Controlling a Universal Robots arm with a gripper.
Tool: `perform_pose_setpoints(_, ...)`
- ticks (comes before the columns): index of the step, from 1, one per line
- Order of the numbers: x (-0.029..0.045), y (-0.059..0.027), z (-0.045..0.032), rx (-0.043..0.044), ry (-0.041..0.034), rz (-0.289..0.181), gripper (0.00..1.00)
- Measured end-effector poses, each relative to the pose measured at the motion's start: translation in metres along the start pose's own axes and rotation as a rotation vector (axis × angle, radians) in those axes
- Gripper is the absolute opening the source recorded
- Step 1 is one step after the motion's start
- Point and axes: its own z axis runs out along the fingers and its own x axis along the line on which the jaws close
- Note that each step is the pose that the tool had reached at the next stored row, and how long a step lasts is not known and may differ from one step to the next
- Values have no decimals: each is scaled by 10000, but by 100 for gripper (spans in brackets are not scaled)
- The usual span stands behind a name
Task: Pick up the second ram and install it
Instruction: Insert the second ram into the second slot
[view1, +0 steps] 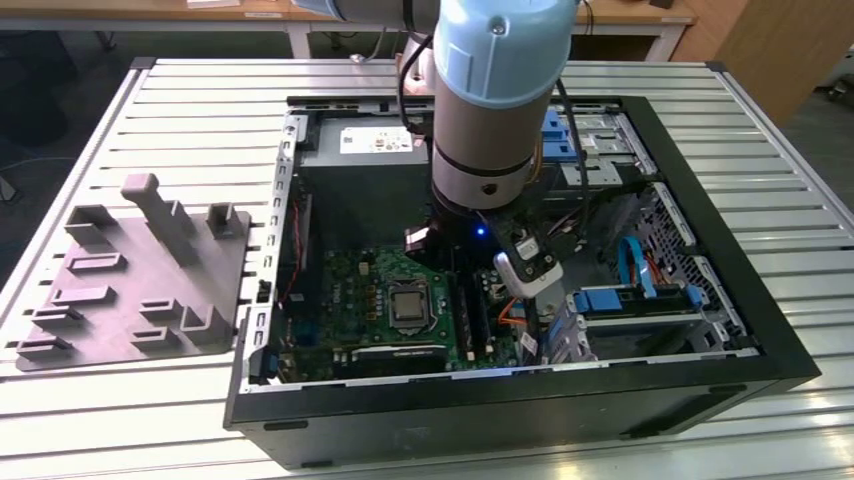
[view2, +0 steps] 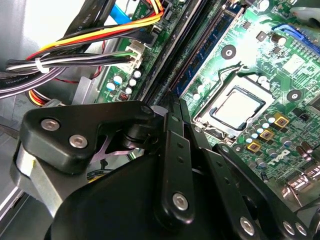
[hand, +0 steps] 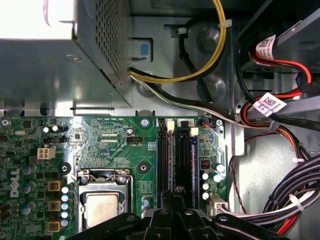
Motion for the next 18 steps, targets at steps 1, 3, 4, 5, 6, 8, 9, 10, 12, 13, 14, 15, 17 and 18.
perform_pose_setpoints(1, 0, 0, 0, 0, 1, 0, 11)
perform_pose_setpoints(3, 0, 0, 1, -1, 0, 0, 11)
perform_pose_setpoints(4, 0, 0, 1, -1, 0, 0, 11)
perform_pose_setpoints(5, 0, 0, 1, -2, 0, 1, 11)
perform_pose_setpoints(6, 3, -1, 5, -35, -7, 2, 11)
perform_pose_setpoints(8, 5, -1, 6, -117, -15, 4, 11)
perform_pose_setpoints(9, 5, -1, 6, -126, -16, 5, 11)
perform_pose_setpoints(10, 5, 0, 6, -127, -15, 5, 11)
perform_pose_setpoints(12, 4, 0, 7, -130, -15, 4, 11)
perform_pose_setpoints(13, 4, 0, 7, -135, -15, 4, 11)
perform_pose_setpoints(14, 5, -1, 6, -144, -15, 5, 11)
perform_pose_setpoints(15, 4, 0, 3, -154, -16, 5, 11)
perform_pose_setpoints(17, 4, 1, -9, -158, -16, 5, 11)
perform_pose_setpoints(18, 3, 2, -14, -157, -15, 5, 11)
